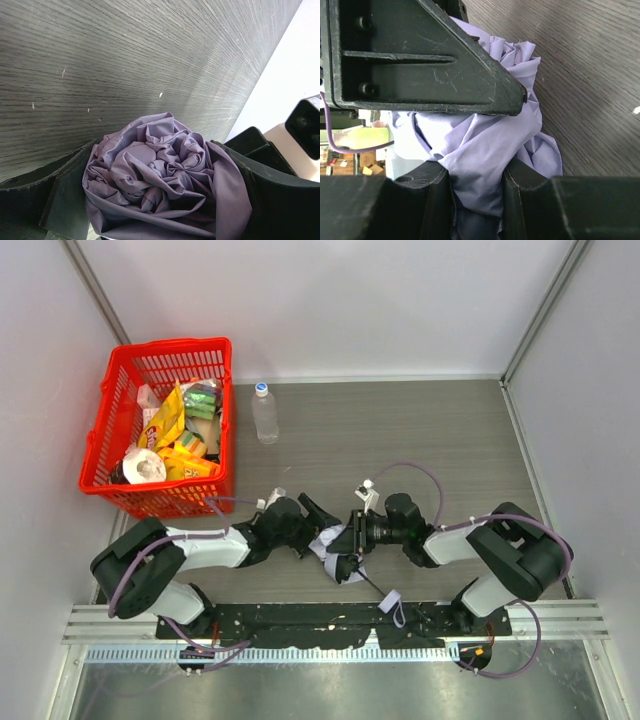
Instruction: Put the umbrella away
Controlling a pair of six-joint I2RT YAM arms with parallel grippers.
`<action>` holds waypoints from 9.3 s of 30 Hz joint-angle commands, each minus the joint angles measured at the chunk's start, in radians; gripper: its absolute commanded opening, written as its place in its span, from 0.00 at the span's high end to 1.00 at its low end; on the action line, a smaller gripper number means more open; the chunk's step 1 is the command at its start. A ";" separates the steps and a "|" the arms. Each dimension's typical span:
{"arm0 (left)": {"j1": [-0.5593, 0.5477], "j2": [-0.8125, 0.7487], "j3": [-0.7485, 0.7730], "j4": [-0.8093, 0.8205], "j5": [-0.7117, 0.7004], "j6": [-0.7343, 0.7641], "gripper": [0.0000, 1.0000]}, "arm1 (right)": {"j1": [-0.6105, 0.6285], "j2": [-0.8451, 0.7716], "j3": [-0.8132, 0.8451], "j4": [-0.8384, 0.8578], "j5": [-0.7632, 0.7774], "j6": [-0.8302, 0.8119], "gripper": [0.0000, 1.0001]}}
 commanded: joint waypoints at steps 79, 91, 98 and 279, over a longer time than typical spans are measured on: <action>0.194 0.009 0.346 1.083 -0.149 0.004 1.00 | -0.002 -0.330 0.241 -0.070 0.317 1.289 0.22; 0.154 0.049 0.320 1.155 -0.175 -0.091 1.00 | 0.009 -0.252 0.238 0.059 0.303 1.323 0.41; 0.123 0.030 0.302 1.154 -0.175 -0.088 1.00 | 0.009 -0.267 0.211 0.068 0.363 1.323 0.65; 0.154 0.176 0.434 -0.664 0.155 -0.043 1.00 | 0.526 0.024 0.250 -0.481 0.782 -0.802 0.88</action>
